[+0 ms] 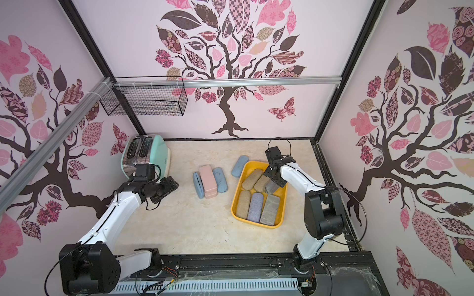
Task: Put the glasses cases into the storage boxes
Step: Adjust the glasses case in the storage box, then pick up the glasses case.
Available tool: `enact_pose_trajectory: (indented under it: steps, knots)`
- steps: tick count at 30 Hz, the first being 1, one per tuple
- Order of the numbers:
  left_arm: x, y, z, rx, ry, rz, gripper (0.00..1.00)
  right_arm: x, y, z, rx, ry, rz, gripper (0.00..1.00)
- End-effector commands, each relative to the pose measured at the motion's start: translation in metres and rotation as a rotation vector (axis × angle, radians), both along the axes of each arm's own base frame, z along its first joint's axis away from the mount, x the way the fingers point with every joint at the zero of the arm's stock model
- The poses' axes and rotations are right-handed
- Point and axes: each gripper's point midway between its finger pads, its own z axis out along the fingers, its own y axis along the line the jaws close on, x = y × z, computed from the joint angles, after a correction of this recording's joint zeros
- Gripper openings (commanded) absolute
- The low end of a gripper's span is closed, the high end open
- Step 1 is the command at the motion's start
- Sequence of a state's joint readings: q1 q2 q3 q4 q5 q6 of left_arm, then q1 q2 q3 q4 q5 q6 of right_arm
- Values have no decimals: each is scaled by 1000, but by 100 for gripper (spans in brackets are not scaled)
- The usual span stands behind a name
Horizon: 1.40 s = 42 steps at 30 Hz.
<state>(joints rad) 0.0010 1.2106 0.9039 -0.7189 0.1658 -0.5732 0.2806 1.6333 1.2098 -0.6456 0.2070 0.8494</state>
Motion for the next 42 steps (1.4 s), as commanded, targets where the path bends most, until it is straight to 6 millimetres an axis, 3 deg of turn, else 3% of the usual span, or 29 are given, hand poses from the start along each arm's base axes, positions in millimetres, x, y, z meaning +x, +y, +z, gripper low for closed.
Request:
enact_pose_trajectory:
  steps: [1,2,4,7,10,14,18,20,23,29,33,36,42]
  knots:
    - [1,1,1,7,-14,-2,84,-8,16,-12,15,34,100,37]
    - [0,0,0,7,-12,-2,84,-12,18,-21,13,65,112,27]
    - [1,0,1,7,-14,-4,83,-18,20,-36,16,97,124,16]
    - [2,-2,3,3,-20,-16,83,-24,21,-47,27,108,132,14]
    - [1,-9,2,-24,-18,-18,83,-24,19,-43,11,106,143,17]
    - [7,-46,6,-40,-26,-90,86,-14,22,-9,-2,35,194,26]
    - [22,-82,11,-29,-5,-166,88,-9,40,52,-14,-111,305,51]
    - [29,-92,3,-33,44,-174,87,-15,54,82,-2,-190,382,62]
    - [39,-97,-11,-41,90,-160,83,-32,66,99,60,-240,443,65]
    - [67,-107,-26,-69,118,-132,73,-62,79,94,188,-272,492,64]
    - [86,-121,-9,-52,82,-147,73,-74,78,80,194,-244,506,63]
    - [99,-142,1,67,75,-218,77,-78,74,72,182,-234,499,62]
    - [115,-138,-29,303,228,-266,75,-81,67,75,167,-258,479,61]
